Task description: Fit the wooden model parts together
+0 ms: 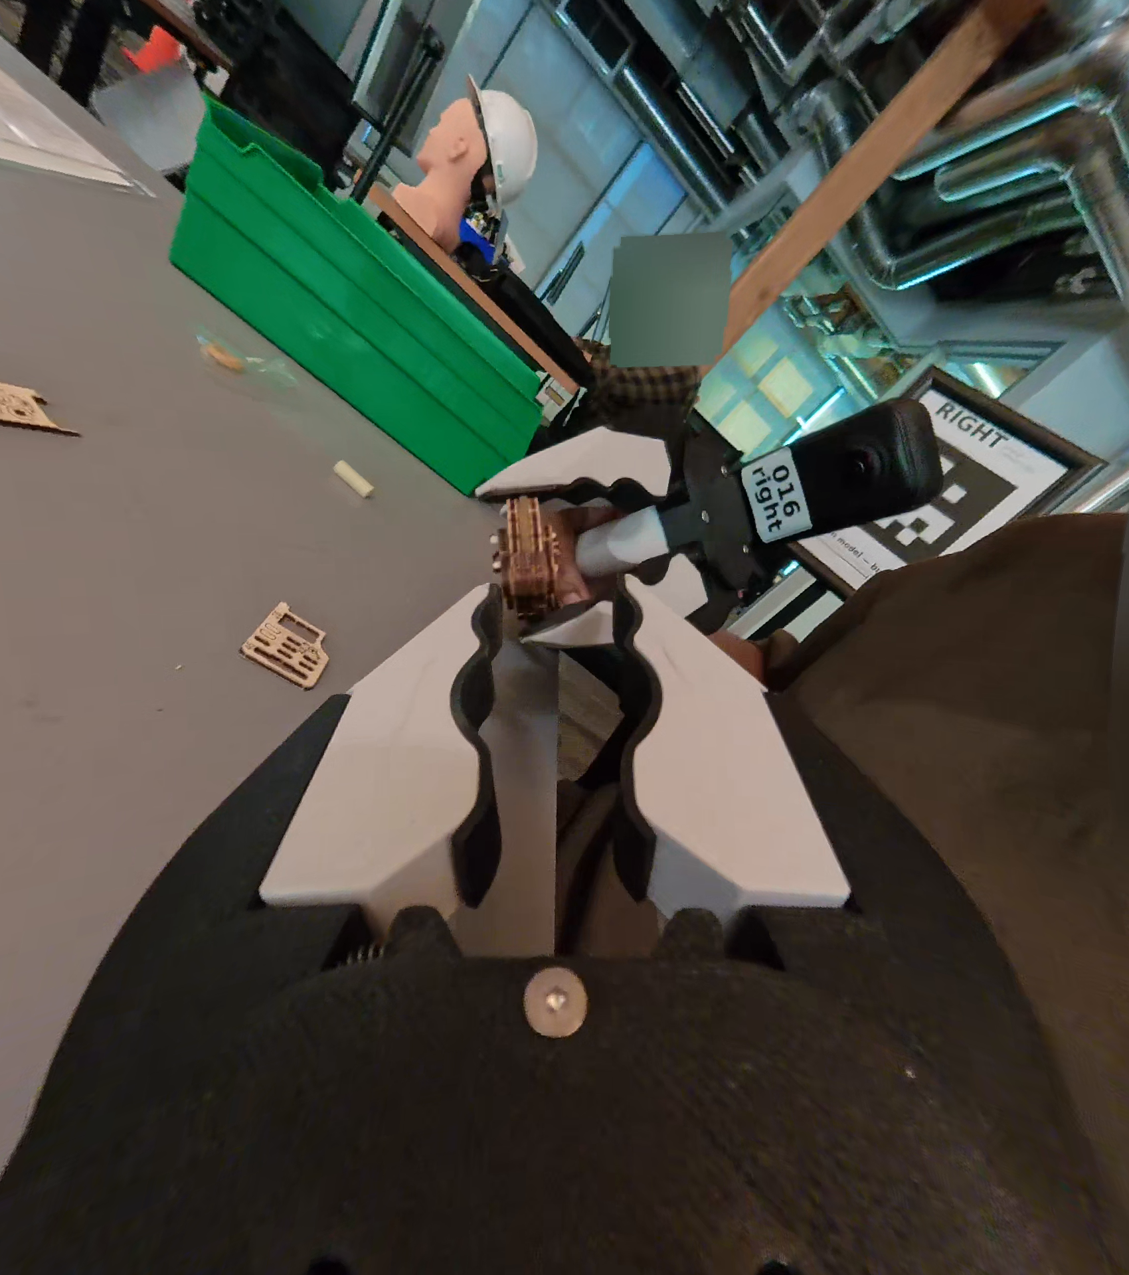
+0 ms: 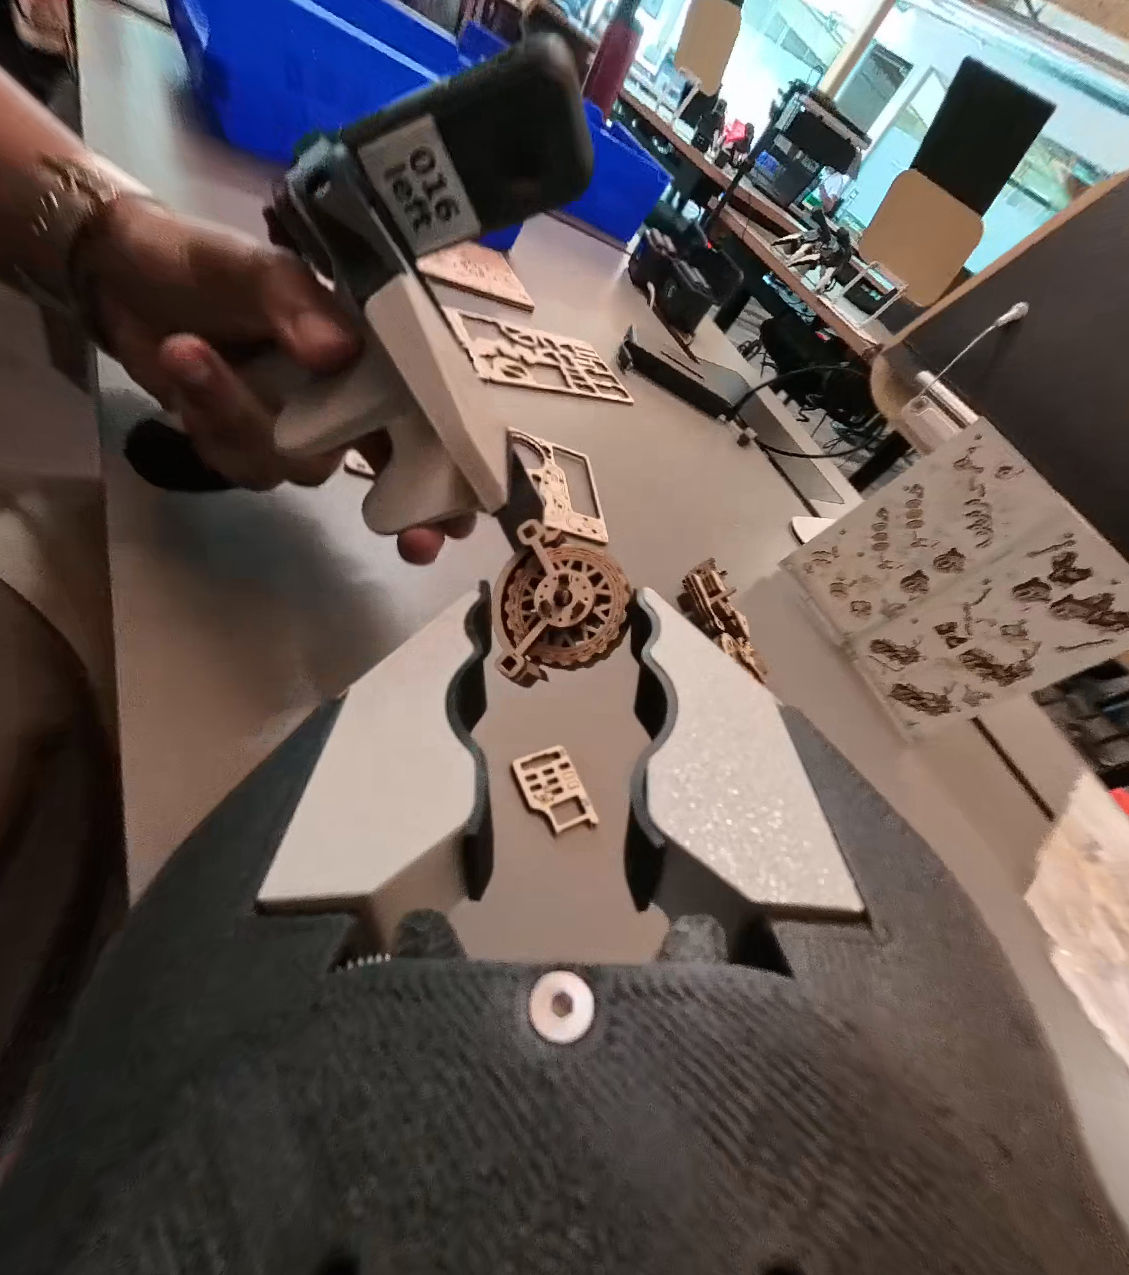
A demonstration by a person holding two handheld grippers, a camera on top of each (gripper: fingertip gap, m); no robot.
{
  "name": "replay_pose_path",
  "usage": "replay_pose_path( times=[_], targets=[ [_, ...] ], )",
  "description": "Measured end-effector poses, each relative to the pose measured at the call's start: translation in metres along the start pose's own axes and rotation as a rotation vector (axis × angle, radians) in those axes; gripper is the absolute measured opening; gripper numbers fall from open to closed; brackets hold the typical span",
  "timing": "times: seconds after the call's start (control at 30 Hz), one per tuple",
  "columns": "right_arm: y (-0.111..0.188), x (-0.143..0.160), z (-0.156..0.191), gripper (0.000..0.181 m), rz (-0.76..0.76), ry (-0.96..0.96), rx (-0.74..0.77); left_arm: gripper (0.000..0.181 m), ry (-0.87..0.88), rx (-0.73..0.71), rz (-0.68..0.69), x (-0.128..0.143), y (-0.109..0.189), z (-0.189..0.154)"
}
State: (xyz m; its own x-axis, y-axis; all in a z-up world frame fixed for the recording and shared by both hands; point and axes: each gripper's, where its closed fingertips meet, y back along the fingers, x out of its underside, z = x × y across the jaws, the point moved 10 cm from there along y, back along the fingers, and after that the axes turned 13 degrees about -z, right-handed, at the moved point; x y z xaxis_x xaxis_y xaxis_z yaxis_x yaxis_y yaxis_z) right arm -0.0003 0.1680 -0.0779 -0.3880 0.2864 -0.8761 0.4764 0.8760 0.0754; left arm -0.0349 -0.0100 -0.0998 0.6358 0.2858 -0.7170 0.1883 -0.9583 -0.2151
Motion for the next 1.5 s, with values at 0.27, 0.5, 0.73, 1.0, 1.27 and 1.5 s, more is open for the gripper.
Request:
replay_pose_path(
  times=[0.27,0.5,0.73,1.0,1.27,1.5],
  targets=[
    [-0.001,0.001,0.003,0.039,0.012,0.039,-0.001,0.014,-0.112,-0.044,0.000,-0.002,0.001,-0.004],
    [0.000,0.003,0.000,0.046,-0.022,-0.061,-0.029,0.013,-0.342,-0.031,0.029,-0.004,0.005,-0.009],
    [0.007,0.013,-0.016,0.061,-0.087,-0.385,-0.114,0.013,-0.580,-0.010,0.031,-0.010,0.013,-0.011],
    [0.014,0.025,-0.035,0.040,-0.134,-0.653,-0.098,0.013,-1.014,-0.124,0.041,-0.003,0.013,-0.021],
    [0.019,0.011,-0.035,0.021,-0.117,-0.477,0.006,0.013,-1.215,-0.168,0.109,0.009,0.008,-0.024],
    [0.004,0.016,-0.025,0.045,-0.089,-0.660,-0.048,0.014,-1.329,-0.179,0.145,0.017,0.004,-0.027]
  ],
)
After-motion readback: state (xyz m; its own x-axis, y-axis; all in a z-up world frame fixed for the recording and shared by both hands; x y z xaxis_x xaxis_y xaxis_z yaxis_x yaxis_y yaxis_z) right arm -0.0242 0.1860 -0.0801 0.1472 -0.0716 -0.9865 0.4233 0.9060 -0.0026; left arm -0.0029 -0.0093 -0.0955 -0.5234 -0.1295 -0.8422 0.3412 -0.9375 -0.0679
